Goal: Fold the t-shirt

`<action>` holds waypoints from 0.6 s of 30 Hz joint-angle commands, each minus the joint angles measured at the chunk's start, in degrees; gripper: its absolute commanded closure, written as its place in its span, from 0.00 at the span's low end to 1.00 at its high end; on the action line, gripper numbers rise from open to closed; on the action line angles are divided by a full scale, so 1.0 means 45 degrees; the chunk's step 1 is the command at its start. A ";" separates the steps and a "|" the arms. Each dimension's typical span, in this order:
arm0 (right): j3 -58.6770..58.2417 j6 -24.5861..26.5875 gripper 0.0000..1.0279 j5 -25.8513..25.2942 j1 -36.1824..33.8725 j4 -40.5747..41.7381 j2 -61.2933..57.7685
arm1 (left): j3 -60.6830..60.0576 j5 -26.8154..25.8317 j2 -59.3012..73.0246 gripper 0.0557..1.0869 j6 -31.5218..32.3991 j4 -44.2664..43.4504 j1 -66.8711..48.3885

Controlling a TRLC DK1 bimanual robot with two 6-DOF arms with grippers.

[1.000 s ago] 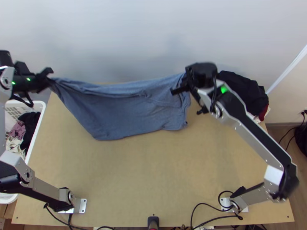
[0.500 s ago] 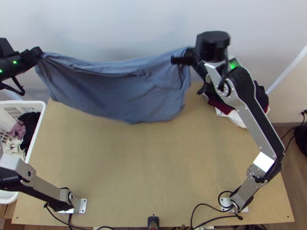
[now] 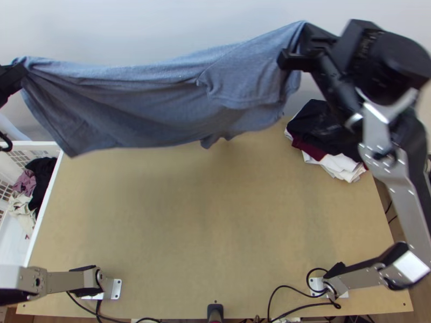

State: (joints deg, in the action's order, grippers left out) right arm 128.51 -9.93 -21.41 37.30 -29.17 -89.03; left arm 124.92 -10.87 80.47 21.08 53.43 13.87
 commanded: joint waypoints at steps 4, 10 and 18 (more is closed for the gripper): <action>-0.0178 0.0606 0.97 -0.0008 0.0422 0.0329 0.1719 | -0.0886 0.0092 -0.2002 0.96 0.0745 -0.0565 0.0082; -0.0589 0.0899 0.97 -0.0008 0.0637 -0.0276 0.3321 | -0.2292 -0.0045 -0.4346 0.96 0.1097 -0.0838 -0.0250; -0.3225 0.1934 0.97 -0.0008 0.1711 -0.0823 0.6582 | -0.4421 -0.0279 -0.7354 0.96 0.1311 -0.2186 -0.0621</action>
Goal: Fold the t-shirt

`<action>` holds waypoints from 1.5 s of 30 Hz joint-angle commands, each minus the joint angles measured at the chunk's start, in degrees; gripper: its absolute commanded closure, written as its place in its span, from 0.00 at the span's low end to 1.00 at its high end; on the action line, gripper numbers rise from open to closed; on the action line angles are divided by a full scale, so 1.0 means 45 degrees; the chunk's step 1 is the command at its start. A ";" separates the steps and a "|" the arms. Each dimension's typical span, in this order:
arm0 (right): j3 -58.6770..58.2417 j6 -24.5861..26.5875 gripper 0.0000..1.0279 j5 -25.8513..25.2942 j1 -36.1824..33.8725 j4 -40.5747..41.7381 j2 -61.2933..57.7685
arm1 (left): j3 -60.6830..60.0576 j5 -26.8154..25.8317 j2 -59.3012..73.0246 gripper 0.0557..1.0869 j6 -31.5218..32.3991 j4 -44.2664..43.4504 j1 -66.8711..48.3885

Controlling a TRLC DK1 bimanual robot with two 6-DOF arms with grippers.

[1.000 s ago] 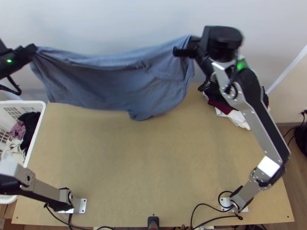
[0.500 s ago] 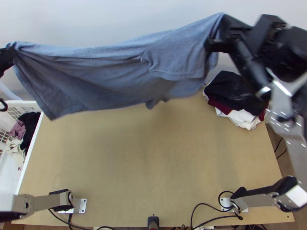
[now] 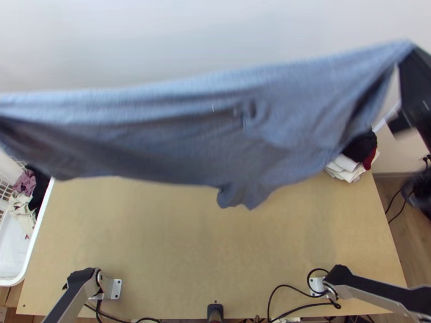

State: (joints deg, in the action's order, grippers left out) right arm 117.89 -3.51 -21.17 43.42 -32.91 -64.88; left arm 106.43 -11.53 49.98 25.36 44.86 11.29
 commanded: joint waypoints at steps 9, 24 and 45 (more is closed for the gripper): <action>-0.2837 0.0233 0.97 -0.0042 0.0703 -0.1418 0.3149 | -0.1406 -0.1246 -0.1731 0.96 0.1648 0.1847 -0.0087; -0.7173 -0.0373 0.97 0.1521 0.0390 -0.0266 0.1723 | -0.9179 -0.1637 -0.2278 0.96 0.1863 0.2003 -0.0067; -0.9400 -0.2541 0.97 0.5134 -0.5059 0.7098 -0.5562 | -0.8847 -0.1657 0.7039 0.96 0.1004 -0.4579 0.0831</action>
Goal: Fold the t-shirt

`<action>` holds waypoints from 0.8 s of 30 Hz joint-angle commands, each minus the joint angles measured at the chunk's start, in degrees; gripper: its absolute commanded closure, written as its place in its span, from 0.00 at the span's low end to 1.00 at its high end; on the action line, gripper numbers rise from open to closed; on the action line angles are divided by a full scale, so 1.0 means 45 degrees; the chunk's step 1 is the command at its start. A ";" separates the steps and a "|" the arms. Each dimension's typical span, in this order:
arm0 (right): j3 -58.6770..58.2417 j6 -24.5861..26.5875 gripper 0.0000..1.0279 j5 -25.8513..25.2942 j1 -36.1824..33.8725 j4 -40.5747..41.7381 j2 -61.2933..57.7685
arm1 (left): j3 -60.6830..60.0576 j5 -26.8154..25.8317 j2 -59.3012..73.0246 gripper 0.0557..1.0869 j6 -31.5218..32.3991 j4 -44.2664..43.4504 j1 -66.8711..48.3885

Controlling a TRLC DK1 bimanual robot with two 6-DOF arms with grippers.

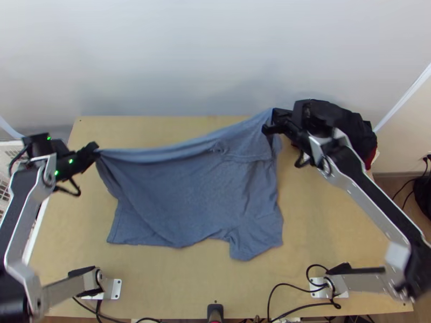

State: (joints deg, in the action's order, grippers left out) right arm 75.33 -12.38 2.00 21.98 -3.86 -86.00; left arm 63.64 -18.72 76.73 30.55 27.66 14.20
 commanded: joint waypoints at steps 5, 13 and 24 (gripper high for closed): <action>0.1014 -0.1565 0.97 -0.0015 -0.0704 0.1150 -0.3038 | 0.1874 0.0078 0.4004 0.96 -0.0323 -0.1850 0.0224; 0.2655 -0.3108 0.97 -0.0132 -0.1192 0.0896 -0.5636 | 0.4140 0.0430 0.7031 0.88 -0.0850 -0.1830 -0.0147; 0.4334 -0.4065 0.10 -0.0288 -0.1388 -0.2229 -0.4952 | 0.5995 0.0410 0.7519 0.05 -0.1456 -0.0990 -0.0127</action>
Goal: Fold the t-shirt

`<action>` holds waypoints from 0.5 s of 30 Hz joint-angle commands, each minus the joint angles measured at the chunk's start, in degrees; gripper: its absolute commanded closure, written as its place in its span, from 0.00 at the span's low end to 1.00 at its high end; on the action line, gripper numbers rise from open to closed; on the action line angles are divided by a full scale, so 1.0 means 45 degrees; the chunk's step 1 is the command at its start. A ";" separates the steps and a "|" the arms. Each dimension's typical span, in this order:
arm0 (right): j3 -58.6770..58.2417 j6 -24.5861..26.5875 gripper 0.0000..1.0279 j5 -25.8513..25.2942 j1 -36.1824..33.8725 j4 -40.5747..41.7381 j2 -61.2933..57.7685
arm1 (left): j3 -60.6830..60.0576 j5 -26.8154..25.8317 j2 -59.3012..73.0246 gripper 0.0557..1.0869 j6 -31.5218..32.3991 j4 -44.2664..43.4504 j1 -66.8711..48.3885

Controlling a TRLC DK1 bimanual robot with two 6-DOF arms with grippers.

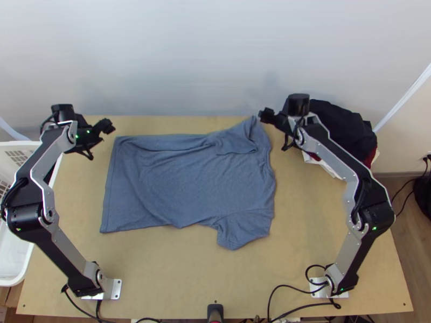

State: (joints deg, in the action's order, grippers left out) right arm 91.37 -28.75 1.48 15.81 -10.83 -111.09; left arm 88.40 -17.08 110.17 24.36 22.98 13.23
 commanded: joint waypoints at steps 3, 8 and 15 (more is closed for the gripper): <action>0.1218 -0.0798 0.10 -0.0250 0.0041 -0.1929 0.1268 | 0.0805 0.0046 0.0147 0.05 0.0036 0.0049 0.0204; 0.0339 -0.2126 0.09 0.0453 0.0119 -0.3570 0.3143 | 0.1039 -0.0052 -0.0537 0.05 -0.0218 0.0752 0.0360; -0.2102 -0.2341 0.16 0.1508 0.0060 -0.6793 0.5760 | 0.0043 -0.0013 -0.2627 0.05 -0.2269 0.1865 0.0575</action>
State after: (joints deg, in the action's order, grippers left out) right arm 86.91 -37.52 6.20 16.10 -36.95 -87.88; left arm 90.76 -17.12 104.31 18.22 30.68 15.03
